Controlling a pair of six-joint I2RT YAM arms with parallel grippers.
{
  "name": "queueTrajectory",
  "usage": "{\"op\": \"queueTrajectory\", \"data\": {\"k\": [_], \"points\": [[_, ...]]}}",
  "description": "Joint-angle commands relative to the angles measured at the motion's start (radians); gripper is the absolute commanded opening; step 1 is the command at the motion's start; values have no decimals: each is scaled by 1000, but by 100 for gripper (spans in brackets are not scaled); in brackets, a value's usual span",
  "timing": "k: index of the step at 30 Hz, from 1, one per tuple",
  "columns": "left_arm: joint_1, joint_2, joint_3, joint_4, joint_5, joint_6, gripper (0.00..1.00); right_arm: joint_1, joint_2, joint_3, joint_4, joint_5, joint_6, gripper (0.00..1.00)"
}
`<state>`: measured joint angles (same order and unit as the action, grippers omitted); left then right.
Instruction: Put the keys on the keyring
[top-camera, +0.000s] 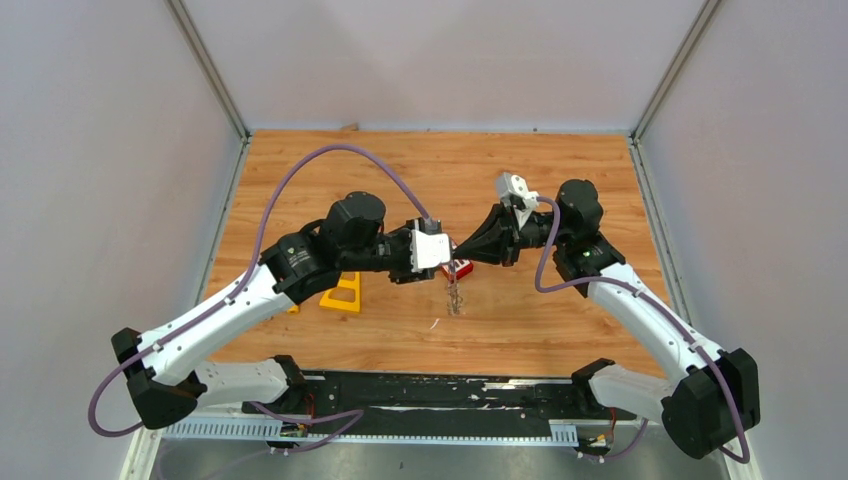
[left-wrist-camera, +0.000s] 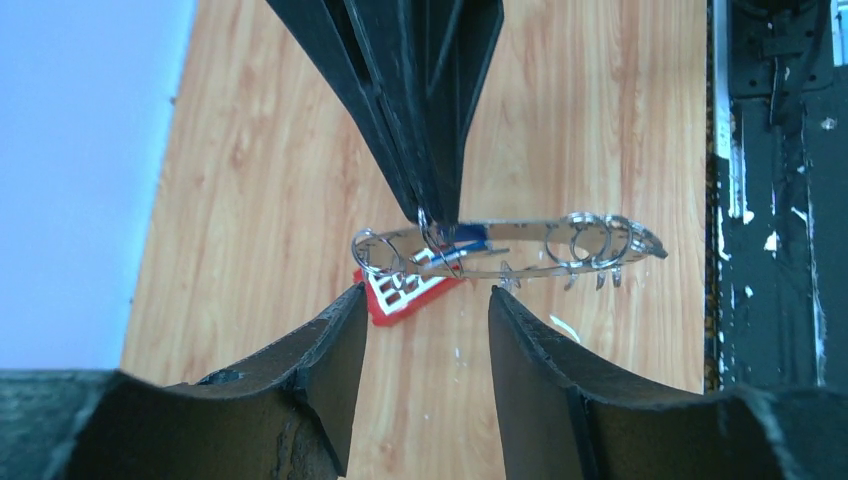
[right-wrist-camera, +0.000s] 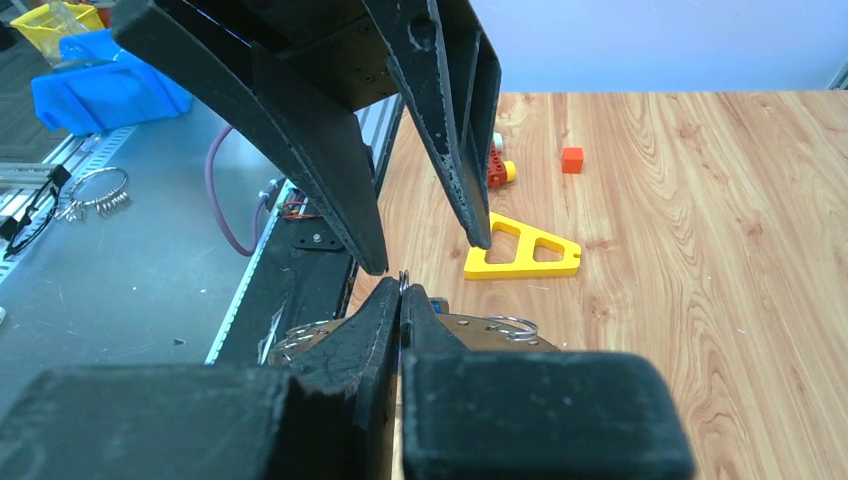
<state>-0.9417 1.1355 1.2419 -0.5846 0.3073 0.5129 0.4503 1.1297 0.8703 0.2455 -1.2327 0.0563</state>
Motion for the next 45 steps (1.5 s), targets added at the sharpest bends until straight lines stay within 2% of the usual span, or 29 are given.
{"op": "queueTrajectory", "data": {"k": [1,22,28,45], "points": [[0,2,-7,125,82,43,54,-5,-22,1,56,-21,24,0],[0,34,-32,134,75,32,17,-11,-16,2,42,-16,10,0],[0,36,-36,118,66,39,11,-13,-15,4,40,-14,9,0],[-9,75,-46,139,65,-13,5,-13,-3,5,36,25,19,0]]}}
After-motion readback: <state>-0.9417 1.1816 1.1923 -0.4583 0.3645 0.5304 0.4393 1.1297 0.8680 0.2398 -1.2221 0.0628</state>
